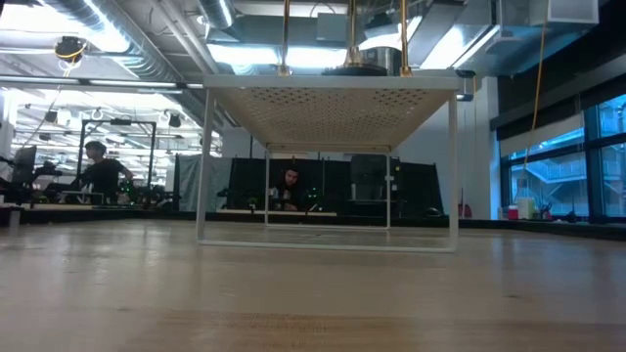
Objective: Pick & Place candle stick holders
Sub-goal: Put the gold candle holder on the shelf
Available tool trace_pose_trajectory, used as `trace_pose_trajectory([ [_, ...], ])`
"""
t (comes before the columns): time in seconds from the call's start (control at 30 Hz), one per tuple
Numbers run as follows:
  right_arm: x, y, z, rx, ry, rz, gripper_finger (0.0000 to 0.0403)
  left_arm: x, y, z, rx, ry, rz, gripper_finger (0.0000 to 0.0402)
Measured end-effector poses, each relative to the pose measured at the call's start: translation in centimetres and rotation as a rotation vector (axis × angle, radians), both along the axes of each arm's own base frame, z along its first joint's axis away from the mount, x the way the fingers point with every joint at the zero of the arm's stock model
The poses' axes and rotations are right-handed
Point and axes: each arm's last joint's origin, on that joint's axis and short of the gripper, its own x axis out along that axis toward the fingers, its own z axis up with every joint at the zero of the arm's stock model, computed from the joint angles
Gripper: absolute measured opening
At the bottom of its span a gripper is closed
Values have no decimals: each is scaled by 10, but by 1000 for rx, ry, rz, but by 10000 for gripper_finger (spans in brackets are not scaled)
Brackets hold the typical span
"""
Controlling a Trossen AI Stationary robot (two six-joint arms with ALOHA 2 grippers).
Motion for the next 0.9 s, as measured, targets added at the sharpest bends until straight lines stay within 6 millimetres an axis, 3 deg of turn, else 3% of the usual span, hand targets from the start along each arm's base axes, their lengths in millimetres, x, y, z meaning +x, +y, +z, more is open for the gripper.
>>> trace_pose_trajectory([
  [0.37, 0, 0, 0, 1, 0, 0, 89, 0, 0, -7, -20, 1, -1, 12],
  [0.73, 0, 0, 0, 2, -1, 0, 89, -8, 2, 3, -10, 20, 18, 12],
  [0.9, 0, 0, 0, 5, -3, 0, 89, -5, 5, -2, -36, 18, -40, 12],
])
